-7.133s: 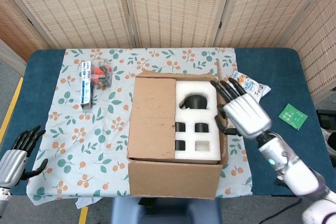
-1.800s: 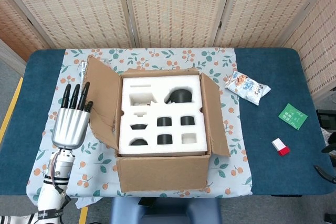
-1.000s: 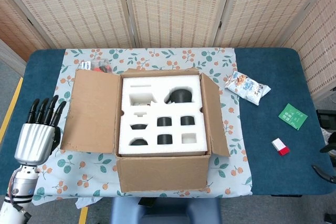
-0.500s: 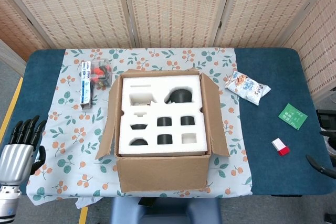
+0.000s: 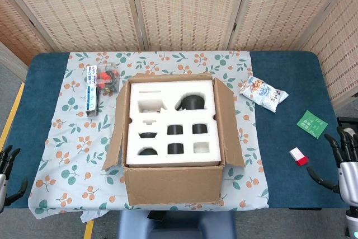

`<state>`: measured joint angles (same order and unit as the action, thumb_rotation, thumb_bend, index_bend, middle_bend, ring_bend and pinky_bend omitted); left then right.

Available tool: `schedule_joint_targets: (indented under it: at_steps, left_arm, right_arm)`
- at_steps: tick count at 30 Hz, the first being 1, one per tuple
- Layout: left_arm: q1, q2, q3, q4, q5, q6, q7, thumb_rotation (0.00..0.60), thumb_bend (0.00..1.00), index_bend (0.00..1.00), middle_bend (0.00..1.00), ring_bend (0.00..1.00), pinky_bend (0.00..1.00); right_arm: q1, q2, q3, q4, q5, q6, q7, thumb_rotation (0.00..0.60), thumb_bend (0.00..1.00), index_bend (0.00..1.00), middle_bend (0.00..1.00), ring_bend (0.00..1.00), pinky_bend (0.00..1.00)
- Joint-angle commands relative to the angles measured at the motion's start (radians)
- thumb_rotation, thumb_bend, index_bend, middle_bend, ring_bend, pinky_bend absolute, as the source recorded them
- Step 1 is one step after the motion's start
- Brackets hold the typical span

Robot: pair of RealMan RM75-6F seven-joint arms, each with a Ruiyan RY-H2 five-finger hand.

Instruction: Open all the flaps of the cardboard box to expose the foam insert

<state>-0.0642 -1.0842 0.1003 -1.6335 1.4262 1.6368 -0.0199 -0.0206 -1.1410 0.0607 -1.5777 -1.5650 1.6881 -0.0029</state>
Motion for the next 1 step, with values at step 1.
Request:
schedule_joint_targets:
  at_steps: [1]
  left_arm:
    - [0.023, -0.021, -0.025, 0.008, -0.01, 0.026, 0.05, 0.6, 0.47, 0.0, 0.0, 0.0, 0.0]
  right_arm:
    - [0.005, 0.012, -0.006, -0.005, -0.008, -0.018, 0.022, 0.447, 0.27, 0.12, 0.0, 0.0, 0.0]
